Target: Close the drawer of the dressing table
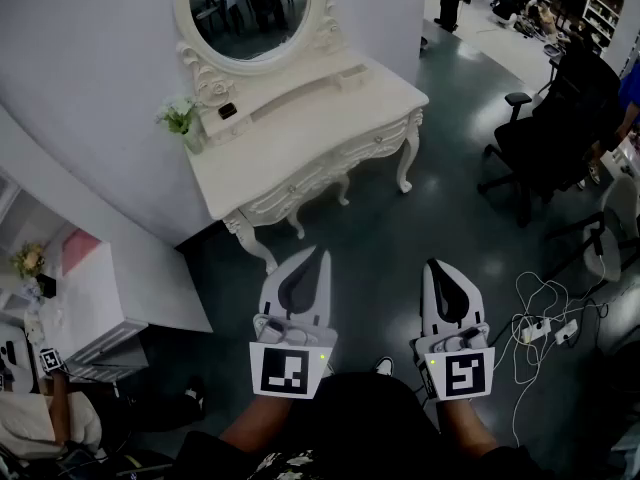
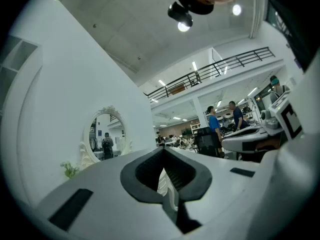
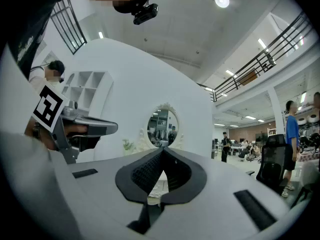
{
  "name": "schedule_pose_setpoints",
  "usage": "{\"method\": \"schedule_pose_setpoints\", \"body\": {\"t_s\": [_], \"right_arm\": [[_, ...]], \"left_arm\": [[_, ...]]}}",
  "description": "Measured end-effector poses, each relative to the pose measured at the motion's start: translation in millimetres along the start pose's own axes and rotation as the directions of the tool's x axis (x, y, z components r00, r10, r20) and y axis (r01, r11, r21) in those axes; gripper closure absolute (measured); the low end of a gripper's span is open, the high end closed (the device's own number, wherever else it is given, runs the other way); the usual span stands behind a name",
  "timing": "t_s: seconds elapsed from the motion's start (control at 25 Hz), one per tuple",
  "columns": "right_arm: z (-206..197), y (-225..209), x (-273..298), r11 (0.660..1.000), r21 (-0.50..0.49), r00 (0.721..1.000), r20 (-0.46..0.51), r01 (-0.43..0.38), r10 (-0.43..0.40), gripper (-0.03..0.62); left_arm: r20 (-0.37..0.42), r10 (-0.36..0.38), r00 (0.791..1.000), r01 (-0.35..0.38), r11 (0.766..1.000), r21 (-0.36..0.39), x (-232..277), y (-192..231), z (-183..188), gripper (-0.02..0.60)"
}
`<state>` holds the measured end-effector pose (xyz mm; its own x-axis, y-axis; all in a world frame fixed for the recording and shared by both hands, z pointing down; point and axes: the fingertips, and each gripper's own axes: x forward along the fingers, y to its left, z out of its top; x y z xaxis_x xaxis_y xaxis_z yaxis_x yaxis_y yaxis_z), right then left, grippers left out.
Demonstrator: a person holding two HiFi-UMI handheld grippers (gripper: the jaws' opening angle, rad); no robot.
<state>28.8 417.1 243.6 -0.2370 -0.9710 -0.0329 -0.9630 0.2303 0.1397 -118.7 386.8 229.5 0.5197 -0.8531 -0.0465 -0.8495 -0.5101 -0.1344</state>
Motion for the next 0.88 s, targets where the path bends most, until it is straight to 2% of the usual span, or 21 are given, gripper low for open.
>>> {"method": "schedule_pose_setpoints", "body": {"t_s": [0.2, 0.4, 0.56, 0.72, 0.88], "right_arm": [[-5.2, -7.6, -2.7, 1.0, 0.019, 1.0, -0.003, 0.015, -0.015, 0.595], [-11.6, -5.4, -4.5, 0.998, 0.045, 0.999, 0.015, -0.033, 0.032, 0.595], [-13.4, -20.8, -9.8, 1.0, 0.016, 0.999, 0.024, -0.027, 0.026, 0.595], [-28.8, -27.9, -13.4, 0.995, 0.054, 0.996, -0.034, -0.078, 0.08, 0.595], [-34.9, -37.6, -18.7, 0.99, 0.057, 0.991, -0.041, -0.125, 0.128, 0.595]], "left_arm": [[0.01, -0.002, 1.0, 0.002, 1.0, 0.004, 3.4, -5.1, 1.1, 0.578], [0.001, 0.003, 1.0, -0.003, 1.0, 0.001, 4.7, -8.9, -0.7, 0.578], [-0.01, 0.004, 1.0, -0.004, 1.0, 0.0, 9.5, -20.6, -2.4, 0.578], [-0.019, 0.021, 1.0, -0.021, 1.0, -0.007, 14.8, -33.7, -4.8, 0.578], [-0.023, 0.038, 0.999, -0.039, 0.999, -0.012, 19.3, -46.8, -5.0, 0.578]]}}
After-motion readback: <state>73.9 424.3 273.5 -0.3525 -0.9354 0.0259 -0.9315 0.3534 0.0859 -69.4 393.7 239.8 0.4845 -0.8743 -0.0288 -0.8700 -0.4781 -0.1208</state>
